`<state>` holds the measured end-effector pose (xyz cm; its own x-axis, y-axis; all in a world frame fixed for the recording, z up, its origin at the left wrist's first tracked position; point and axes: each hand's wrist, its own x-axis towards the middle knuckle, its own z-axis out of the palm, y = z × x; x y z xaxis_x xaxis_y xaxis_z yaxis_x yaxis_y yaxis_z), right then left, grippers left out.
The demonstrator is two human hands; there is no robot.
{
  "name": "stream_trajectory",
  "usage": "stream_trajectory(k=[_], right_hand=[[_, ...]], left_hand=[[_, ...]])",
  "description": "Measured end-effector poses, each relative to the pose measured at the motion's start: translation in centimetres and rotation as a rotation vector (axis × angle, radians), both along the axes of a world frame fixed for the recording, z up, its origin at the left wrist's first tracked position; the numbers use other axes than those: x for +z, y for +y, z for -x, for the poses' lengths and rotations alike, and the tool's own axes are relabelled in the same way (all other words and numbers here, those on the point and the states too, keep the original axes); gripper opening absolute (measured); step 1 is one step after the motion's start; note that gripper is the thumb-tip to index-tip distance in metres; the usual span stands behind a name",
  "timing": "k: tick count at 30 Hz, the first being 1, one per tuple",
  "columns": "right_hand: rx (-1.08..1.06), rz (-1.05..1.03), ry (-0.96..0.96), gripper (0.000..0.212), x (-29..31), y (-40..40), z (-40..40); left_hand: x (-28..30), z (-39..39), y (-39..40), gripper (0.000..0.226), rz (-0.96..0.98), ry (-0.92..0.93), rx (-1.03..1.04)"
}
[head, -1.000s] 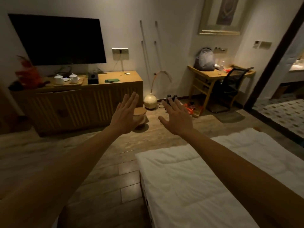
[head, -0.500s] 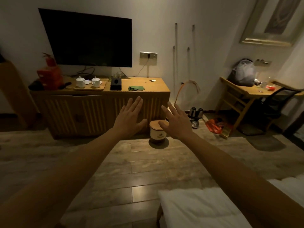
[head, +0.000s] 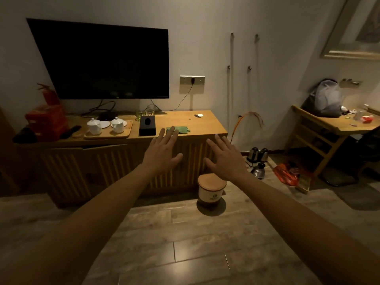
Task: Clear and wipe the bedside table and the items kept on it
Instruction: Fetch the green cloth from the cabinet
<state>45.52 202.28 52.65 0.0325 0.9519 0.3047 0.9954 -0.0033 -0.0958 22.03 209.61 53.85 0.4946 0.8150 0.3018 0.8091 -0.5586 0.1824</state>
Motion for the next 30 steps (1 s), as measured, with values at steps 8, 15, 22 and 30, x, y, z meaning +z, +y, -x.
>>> stream_trajectory(k=[8,15,22,30], right_hand=[[-0.006,-0.012,0.015,0.073,0.7,20.7,-4.2],[0.012,0.039,-0.011,0.072,1.3,34.6,-7.3],[-0.018,0.101,-0.006,0.072,-0.9,47.9,-9.4],[-0.054,0.103,-0.006,0.067,0.1,63.4,-11.4]], left_hand=[[-0.4,-6.7,20.6,0.083,-0.052,0.099,-0.072],[-0.6,-9.8,34.9,0.083,-0.023,0.077,-0.033],[-3.0,-12.0,49.0,0.083,-0.013,0.121,-0.064],[-3.5,-14.5,66.0,0.083,-0.005,0.108,-0.097]])
